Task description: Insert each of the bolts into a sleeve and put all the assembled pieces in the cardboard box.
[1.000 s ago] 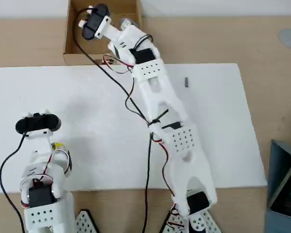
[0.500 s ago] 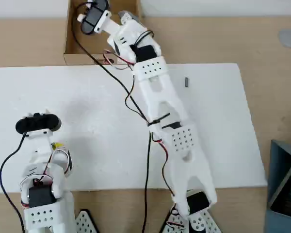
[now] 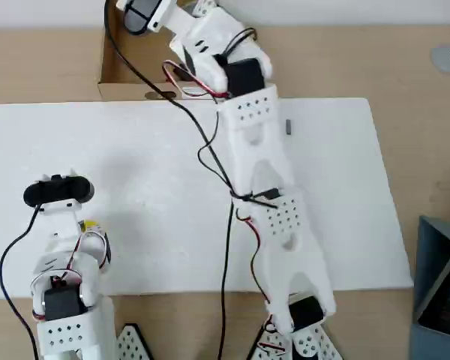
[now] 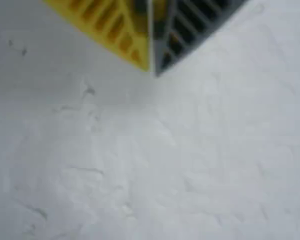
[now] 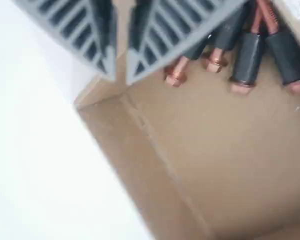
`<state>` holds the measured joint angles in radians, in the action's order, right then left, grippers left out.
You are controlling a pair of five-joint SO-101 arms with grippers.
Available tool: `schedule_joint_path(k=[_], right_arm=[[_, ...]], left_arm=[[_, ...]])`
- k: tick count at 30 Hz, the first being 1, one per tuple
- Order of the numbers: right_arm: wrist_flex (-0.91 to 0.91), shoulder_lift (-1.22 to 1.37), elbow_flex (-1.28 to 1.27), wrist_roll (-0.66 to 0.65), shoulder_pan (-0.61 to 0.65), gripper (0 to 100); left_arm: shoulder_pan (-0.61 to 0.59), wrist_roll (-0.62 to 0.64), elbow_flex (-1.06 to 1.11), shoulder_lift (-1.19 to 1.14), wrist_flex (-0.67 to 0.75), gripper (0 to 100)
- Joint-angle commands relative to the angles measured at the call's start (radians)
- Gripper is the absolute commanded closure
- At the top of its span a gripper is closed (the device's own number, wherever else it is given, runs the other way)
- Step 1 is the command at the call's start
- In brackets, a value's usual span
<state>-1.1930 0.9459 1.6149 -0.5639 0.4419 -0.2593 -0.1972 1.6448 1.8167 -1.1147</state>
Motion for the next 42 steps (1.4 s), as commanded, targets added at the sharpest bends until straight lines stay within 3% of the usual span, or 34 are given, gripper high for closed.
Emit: schedule_joint_path(k=[1, 17, 29, 33, 42], right_arm=[[-0.078, -0.108, 0.054, 0.021, -0.028, 98.9], [-0.569, -0.461, 0.053, 0.276, -0.097, 98.9], [-0.595, -0.667, 0.038, 0.322, -0.216, 99.0], [-0.595, -0.802, -0.13, 0.322, -0.266, 99.0], [-0.592, -1.264, -0.865, 0.322, -0.354, 99.0]], left_arm=[[-0.002, -0.005, -0.005, 0.005, 0.017, 100], [-0.002, -0.005, -0.005, 0.005, 0.017, 100], [-0.002, -0.005, -0.005, 0.005, 0.017, 100], [-0.002, -0.005, -0.005, 0.005, 0.017, 100], [-0.002, -0.005, -0.005, 0.005, 0.017, 100]])
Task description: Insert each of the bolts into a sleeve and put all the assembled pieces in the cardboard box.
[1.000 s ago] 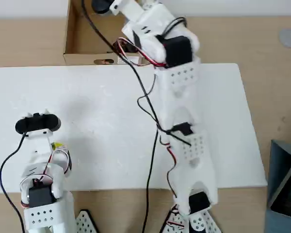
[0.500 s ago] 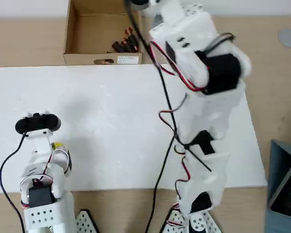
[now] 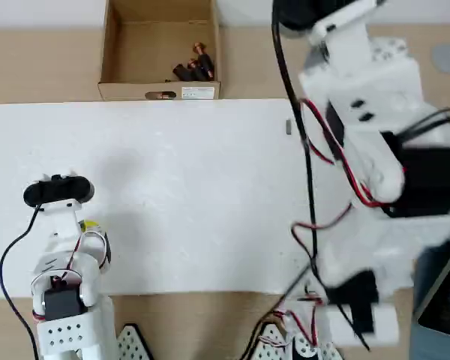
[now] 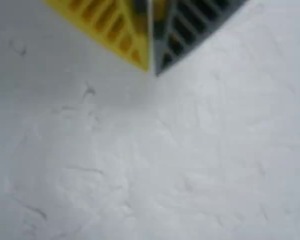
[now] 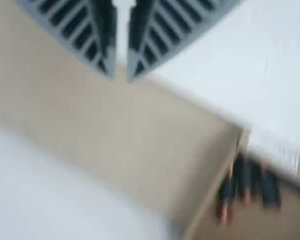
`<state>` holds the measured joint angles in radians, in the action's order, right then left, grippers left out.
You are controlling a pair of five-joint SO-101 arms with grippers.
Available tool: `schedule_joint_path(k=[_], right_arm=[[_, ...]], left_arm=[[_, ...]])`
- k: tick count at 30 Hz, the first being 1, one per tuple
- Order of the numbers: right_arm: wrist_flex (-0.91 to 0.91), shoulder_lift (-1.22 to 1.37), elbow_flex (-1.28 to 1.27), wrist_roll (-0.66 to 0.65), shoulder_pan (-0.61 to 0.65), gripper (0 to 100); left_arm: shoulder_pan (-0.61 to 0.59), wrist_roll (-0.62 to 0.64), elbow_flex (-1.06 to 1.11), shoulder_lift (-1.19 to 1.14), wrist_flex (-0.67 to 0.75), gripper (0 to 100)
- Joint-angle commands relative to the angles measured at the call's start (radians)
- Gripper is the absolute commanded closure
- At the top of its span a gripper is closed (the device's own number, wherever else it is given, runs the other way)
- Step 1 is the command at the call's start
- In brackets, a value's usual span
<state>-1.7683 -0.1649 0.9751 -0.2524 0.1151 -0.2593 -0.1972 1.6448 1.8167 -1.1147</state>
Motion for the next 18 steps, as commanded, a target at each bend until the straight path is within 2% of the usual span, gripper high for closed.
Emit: schedule_joint_path(k=[1, 9, 18], right_arm=[[-0.017, -0.2, -0.294, 0.011, -0.027, 99.0], [0.006, -0.542, -0.843, 0.101, -0.024, 99.0], [0.242, -0.97, -1.472, 0.144, -0.027, 99.0]], left_arm=[[-0.002, -0.005, -0.005, 0.005, 0.017, 100], [-0.002, -0.005, -0.005, 0.005, 0.017, 100], [-0.002, -0.005, -0.005, 0.005, 0.017, 100]])
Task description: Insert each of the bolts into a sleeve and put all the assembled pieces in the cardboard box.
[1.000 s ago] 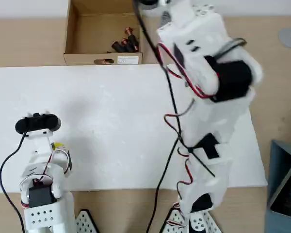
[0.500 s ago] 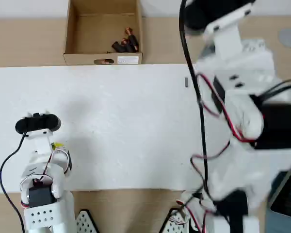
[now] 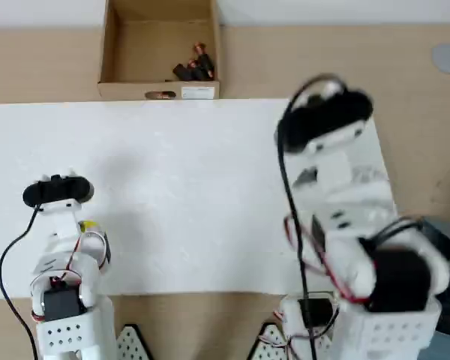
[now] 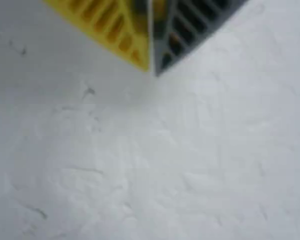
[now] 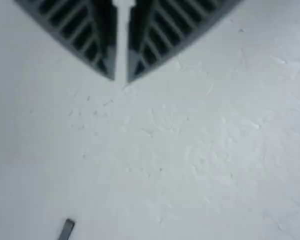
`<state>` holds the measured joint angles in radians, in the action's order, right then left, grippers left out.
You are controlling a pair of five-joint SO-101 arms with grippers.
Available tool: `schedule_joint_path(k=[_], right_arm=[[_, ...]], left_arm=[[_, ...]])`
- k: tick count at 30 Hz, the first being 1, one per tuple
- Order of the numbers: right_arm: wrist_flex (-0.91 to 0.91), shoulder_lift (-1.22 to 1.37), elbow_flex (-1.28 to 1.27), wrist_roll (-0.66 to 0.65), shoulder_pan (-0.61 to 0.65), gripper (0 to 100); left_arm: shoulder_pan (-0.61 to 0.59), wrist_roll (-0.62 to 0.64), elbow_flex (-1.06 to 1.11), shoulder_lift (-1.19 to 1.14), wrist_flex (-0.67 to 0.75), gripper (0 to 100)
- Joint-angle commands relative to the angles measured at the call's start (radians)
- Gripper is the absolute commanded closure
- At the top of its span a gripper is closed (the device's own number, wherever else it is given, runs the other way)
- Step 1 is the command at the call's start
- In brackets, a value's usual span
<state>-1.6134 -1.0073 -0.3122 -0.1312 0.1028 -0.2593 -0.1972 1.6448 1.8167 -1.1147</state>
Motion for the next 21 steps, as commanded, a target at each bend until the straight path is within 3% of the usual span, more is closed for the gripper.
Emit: schedule_joint_path(k=[1, 10, 21], right_arm=[[0.112, -0.177, -0.26, 0.034, -0.015, 99.0], [0.232, -0.572, -0.773, 0.038, -0.01, 99.0], [0.325, -0.865, -1.165, 0.017, -0.007, 99.0]], left_arm=[[-0.002, -0.005, -0.005, 0.005, 0.017, 100], [-0.002, -0.005, -0.005, 0.005, 0.017, 100], [-0.002, -0.005, -0.005, 0.005, 0.017, 100]])
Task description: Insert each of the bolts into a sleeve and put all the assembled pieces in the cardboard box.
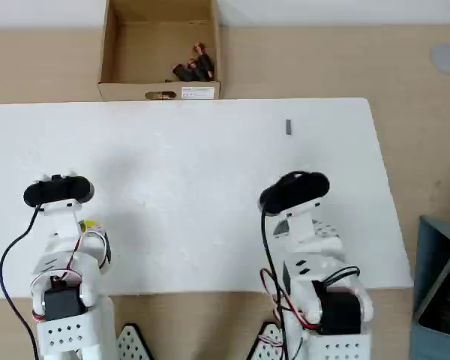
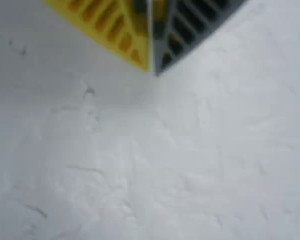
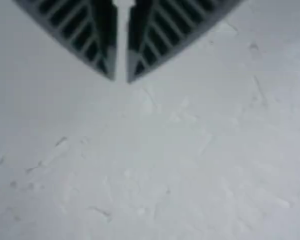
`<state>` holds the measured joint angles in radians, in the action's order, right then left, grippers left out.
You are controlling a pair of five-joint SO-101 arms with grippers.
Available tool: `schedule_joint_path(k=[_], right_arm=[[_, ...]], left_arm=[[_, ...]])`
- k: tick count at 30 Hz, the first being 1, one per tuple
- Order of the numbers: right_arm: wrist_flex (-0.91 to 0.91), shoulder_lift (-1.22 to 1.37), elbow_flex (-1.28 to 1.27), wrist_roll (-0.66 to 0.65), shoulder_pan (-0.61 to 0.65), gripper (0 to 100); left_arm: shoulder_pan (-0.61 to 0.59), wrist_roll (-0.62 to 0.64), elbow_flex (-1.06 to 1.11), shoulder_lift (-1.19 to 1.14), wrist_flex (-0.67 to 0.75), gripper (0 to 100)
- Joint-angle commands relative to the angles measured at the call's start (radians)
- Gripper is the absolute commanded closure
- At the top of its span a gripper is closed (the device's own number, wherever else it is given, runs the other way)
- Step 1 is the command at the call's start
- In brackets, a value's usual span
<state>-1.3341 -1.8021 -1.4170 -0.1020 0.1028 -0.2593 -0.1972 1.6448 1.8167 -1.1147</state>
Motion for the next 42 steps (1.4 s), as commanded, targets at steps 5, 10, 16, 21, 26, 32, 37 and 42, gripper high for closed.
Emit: schedule_joint_path(k=[5, 10, 16, 21, 26, 32, 37, 42], right_arm=[[0.058, -0.122, -0.153, -0.02, -0.007, 99.0], [0.117, -0.117, -0.219, -0.014, -0.007, 98.9], [0.252, -0.117, -0.266, -0.014, 0.018, 98.9], [0.253, -0.117, -0.268, -0.014, 0.027, 98.9], [0.255, -0.117, -0.268, -0.014, 0.027, 98.9], [0.255, -0.117, -0.268, -0.014, 0.027, 98.9], [0.255, -0.117, -0.268, -0.014, 0.027, 98.9], [0.255, -0.117, -0.268, -0.014, 0.027, 98.9]], left_arm=[[-0.002, -0.005, -0.005, 0.005, 0.017, 100], [-0.002, -0.005, -0.005, 0.005, 0.017, 100], [-0.002, -0.005, -0.005, 0.005, 0.017, 100], [-0.002, -0.005, -0.005, 0.005, 0.017, 100], [-0.002, -0.005, -0.005, 0.005, 0.017, 100], [-0.002, -0.005, -0.005, 0.005, 0.017, 100], [-0.002, -0.005, -0.005, 0.005, 0.017, 100], [-0.002, -0.005, -0.005, 0.005, 0.017, 100]])
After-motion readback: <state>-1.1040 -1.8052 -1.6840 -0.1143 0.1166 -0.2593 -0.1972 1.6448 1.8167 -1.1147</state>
